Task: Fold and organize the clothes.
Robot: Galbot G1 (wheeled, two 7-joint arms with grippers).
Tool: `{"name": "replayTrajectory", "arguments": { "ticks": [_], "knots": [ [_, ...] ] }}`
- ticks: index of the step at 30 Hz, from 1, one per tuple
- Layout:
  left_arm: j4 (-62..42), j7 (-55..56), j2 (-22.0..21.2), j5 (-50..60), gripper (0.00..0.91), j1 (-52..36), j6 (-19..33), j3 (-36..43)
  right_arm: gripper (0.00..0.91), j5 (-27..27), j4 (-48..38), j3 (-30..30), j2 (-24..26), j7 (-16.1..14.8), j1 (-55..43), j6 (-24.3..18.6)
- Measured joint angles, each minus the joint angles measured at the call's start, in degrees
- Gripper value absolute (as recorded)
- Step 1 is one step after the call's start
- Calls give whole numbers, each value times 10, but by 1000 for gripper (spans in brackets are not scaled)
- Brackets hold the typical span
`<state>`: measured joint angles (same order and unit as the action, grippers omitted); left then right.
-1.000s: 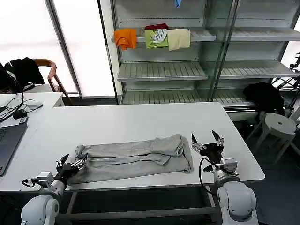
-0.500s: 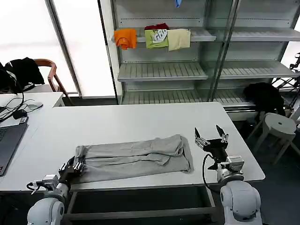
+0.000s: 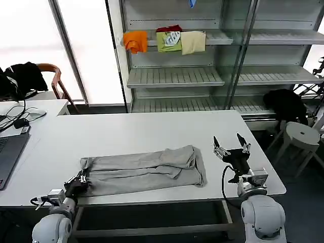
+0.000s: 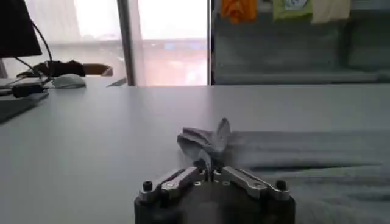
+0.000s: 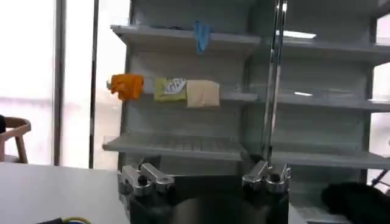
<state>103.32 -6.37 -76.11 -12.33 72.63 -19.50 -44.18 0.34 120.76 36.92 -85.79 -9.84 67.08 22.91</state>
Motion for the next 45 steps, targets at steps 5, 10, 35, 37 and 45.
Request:
{"name": "replayTrajectory", "arguments": {
  "ticks": [5, 10, 35, 37, 45],
  "knots": [
    [5, -24, 19, 25, 0, -12, 12, -31, 907, 1, -5, 1, 3, 0, -2, -4],
    [-12, -62, 78, 54, 0, -29, 25, -78, 907, 2, -13, -2, 4, 0, -6, -10],
    [75, -111, 110, 119, 0, -75, -59, -27, 907, -3, -29, 2, 6, 5, 8, -25],
    [86, -102, 86, 127, 0, -74, -72, 1, 907, -2, -29, 5, 8, 5, 10, -27],
    [108, -70, 9, 155, 10, -66, -105, 103, 907, 0, -29, 13, 8, 7, 21, -36]
  ]
}}
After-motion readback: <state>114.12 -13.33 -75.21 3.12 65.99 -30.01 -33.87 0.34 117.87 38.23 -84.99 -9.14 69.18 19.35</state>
